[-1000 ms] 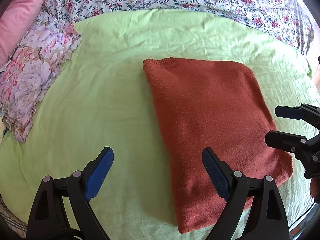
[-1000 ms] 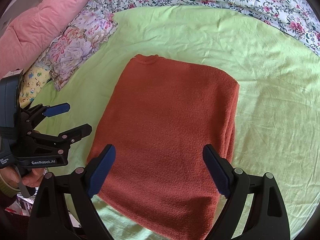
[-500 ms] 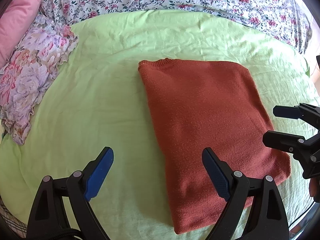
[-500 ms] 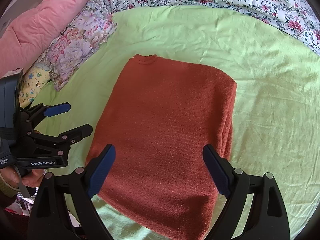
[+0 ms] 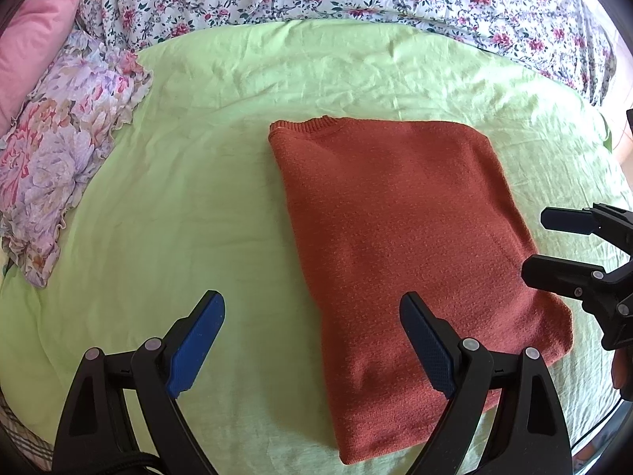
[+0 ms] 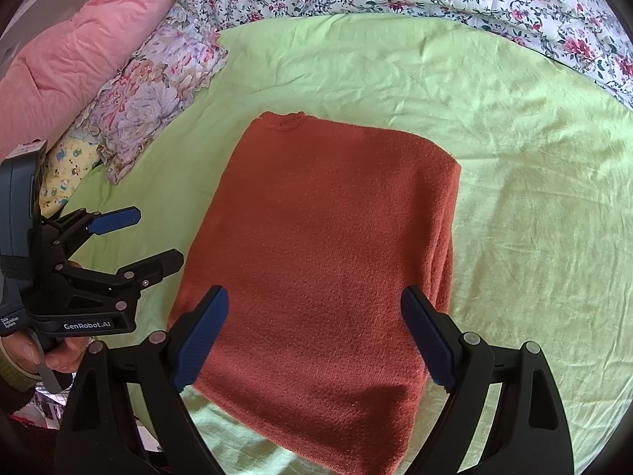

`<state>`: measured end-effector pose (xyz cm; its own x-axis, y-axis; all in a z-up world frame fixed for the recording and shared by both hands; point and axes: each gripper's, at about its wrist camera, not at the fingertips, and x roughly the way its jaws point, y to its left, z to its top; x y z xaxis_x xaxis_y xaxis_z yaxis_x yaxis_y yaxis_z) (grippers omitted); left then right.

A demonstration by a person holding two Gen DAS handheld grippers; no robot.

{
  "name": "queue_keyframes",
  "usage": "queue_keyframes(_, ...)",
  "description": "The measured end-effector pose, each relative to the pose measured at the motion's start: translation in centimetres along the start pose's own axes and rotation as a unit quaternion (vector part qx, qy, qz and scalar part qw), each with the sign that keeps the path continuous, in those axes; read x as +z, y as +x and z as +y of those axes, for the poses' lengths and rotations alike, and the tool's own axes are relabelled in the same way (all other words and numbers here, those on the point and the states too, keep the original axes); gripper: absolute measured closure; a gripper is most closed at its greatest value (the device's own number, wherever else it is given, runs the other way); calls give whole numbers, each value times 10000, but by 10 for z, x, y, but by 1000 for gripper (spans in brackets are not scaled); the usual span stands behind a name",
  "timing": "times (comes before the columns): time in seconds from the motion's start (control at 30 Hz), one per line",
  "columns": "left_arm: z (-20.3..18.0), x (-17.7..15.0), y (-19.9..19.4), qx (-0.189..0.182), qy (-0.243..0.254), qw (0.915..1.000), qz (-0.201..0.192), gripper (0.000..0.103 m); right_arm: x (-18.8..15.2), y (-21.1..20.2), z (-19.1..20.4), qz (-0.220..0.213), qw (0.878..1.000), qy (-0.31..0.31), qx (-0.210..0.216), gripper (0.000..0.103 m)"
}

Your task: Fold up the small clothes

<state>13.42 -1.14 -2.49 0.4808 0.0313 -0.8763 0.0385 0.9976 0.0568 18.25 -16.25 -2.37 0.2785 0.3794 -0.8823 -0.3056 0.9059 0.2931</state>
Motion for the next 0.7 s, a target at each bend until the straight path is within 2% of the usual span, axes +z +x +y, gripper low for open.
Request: queue_keyframes(0.7, -2, 2, -2, -27, 38, 10000, -28, 12, -2, -2, 3, -17, 10000, 22, -1, 14)
